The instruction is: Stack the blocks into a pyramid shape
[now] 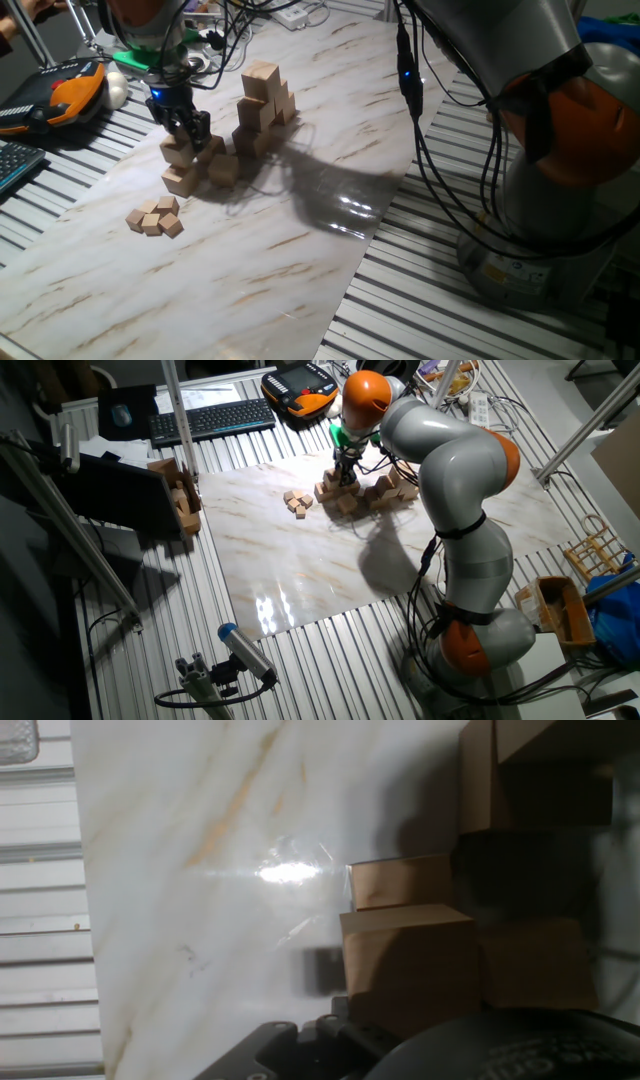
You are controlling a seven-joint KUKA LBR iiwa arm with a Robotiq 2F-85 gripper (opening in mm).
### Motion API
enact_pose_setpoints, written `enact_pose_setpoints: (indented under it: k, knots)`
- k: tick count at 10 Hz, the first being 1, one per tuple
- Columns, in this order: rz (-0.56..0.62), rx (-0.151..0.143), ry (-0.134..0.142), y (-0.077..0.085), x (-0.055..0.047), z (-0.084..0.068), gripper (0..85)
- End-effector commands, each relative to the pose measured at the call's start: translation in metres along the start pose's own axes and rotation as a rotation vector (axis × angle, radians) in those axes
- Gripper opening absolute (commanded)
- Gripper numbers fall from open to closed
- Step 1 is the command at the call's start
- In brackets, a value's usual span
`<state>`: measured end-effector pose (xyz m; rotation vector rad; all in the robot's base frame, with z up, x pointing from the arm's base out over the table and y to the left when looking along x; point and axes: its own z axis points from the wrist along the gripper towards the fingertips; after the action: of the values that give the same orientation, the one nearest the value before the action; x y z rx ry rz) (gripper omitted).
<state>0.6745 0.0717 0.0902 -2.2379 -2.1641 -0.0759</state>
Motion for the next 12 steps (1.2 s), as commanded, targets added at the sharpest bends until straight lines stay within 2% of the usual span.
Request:
enact_pose_setpoints:
  k: [1, 12]
  knots:
    - [0.002, 0.000, 0.000, -0.0001, 0.0000, 0.0002, 0.0]
    - [0.017, 0.007, 0.004, -0.0027, -0.0011, 0.0041, 0.0]
